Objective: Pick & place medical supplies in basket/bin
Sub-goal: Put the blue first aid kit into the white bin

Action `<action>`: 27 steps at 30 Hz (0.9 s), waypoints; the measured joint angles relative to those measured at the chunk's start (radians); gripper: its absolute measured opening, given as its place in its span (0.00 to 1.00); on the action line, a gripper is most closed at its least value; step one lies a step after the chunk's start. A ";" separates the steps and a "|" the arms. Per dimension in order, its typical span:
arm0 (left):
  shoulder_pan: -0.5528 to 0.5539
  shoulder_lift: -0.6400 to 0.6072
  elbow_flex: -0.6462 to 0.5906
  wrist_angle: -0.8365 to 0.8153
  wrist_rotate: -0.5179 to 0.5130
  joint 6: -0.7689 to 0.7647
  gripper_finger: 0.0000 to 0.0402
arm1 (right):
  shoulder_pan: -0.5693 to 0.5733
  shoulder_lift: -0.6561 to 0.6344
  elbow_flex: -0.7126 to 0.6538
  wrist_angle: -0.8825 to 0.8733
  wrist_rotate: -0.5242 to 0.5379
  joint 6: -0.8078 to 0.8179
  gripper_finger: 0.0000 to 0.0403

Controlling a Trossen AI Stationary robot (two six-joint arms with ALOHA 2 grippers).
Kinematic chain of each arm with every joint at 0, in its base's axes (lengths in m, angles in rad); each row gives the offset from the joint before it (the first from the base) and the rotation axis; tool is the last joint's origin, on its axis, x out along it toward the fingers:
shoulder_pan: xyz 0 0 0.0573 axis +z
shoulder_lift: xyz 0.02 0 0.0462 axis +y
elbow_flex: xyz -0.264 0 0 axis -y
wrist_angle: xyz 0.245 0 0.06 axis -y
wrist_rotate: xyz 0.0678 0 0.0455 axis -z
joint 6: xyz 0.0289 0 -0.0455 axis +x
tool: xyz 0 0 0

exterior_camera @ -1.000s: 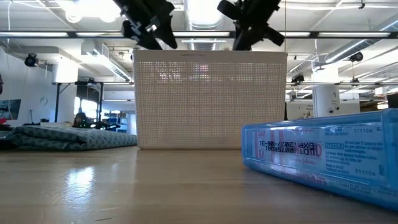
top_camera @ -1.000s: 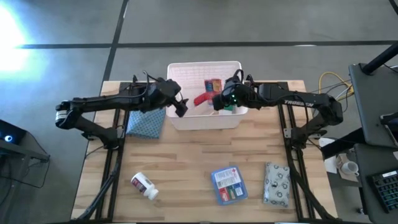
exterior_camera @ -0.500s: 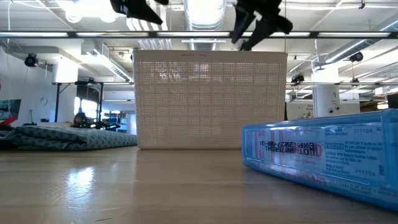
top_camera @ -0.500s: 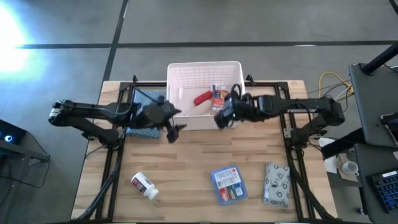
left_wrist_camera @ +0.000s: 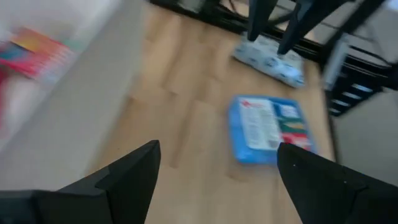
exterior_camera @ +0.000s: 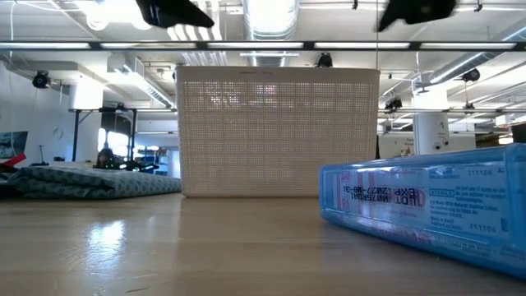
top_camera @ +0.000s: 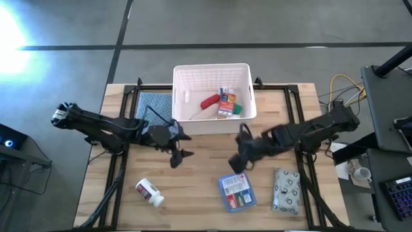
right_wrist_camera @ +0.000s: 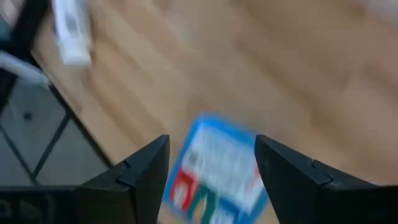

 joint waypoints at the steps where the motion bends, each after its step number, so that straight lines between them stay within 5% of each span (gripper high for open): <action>1: 0.000 0.006 -0.024 0.034 0.032 -0.014 0.75 | 0.024 0.000 -0.018 -0.003 -0.014 0.047 0.56; 10: -0.031 0.084 -0.281 0.467 0.236 -0.258 0.75 | 0.207 0.000 -0.267 0.073 -0.081 0.402 0.56; 19: -0.067 0.095 -0.399 0.513 0.202 -0.653 0.75 | 0.285 -0.001 -0.620 0.601 -0.084 0.471 0.56; 27: -0.163 0.231 -0.287 0.520 0.092 -0.792 0.75 | 0.325 -0.003 -0.726 0.710 -0.009 0.461 0.56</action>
